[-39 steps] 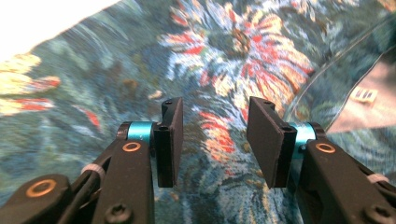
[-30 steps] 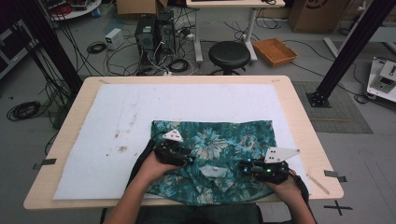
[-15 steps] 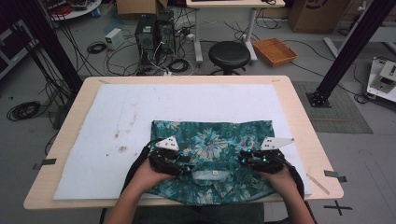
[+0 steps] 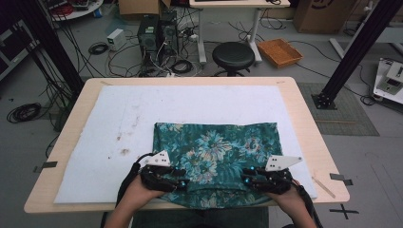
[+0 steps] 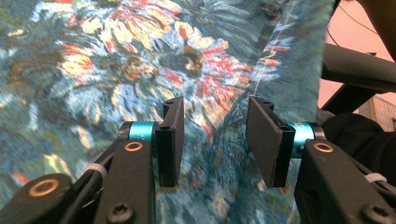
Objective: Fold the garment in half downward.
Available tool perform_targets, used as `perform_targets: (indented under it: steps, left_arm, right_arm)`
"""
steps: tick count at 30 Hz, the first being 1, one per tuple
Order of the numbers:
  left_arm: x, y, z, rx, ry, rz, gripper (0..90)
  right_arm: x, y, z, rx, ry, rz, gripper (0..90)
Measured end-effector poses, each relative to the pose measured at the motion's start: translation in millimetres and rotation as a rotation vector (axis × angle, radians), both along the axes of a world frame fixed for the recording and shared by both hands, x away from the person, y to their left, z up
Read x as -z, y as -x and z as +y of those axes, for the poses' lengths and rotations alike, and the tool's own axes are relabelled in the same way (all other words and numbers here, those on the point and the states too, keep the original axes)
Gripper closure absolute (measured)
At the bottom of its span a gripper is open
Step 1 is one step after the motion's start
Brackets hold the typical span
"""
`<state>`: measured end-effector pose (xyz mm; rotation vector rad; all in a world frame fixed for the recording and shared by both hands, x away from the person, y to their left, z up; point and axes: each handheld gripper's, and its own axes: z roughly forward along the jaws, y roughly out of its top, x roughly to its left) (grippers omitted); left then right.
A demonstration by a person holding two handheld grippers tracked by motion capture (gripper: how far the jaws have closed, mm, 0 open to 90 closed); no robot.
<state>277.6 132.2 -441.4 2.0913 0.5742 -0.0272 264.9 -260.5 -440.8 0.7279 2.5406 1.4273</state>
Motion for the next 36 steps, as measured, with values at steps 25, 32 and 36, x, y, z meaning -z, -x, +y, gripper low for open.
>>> perform_targets:
  steps: [25, 32, 36]
  left_arm:
    - [9.6, 7.9, 30.4, -0.140, -0.066, -0.026, 68.0]
    - [12.3, 10.3, 26.8, -0.104, -0.057, -0.024, 87.7]
    - [9.7, 14.2, 34.9, -0.109, -0.040, -0.027, 89.6]
  right_arm:
    - [0.3, 6.3, -49.4, 0.305, 0.027, 0.023, 60.8]
    - [15.0, 0.5, -50.8, 0.322, 0.074, 0.064, 77.7]
    - [13.1, -0.3, -49.4, 0.316, 0.095, 0.068, 88.7]
